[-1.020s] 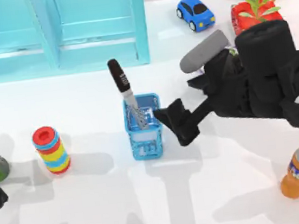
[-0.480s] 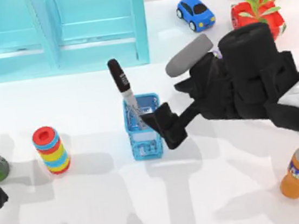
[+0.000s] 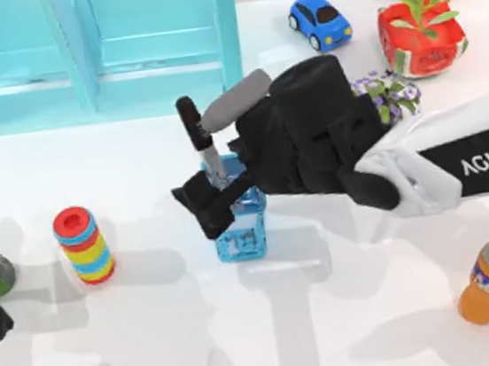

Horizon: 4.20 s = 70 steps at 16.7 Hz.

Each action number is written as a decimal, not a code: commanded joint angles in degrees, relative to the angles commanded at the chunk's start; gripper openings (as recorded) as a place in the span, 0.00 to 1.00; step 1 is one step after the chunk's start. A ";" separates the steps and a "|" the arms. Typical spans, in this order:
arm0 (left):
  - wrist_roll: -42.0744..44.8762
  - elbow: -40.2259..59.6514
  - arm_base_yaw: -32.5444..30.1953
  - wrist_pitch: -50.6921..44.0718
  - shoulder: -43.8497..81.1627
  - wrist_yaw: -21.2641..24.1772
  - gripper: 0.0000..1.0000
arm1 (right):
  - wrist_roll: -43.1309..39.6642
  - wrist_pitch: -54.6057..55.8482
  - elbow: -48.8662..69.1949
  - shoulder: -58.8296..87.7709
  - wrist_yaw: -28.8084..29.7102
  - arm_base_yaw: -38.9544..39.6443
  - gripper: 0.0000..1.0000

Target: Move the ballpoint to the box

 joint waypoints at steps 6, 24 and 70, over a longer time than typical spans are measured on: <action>0.00 0.00 0.00 0.00 0.00 0.00 1.00 | 0.27 0.77 1.80 2.26 0.43 0.46 1.00; 0.00 0.00 0.00 0.00 0.00 0.00 1.00 | 0.27 0.77 1.80 2.26 0.43 0.46 0.00; 0.00 0.00 0.00 0.00 0.00 0.00 1.00 | -46.91 -82.55 14.89 -40.66 -7.27 -68.33 0.00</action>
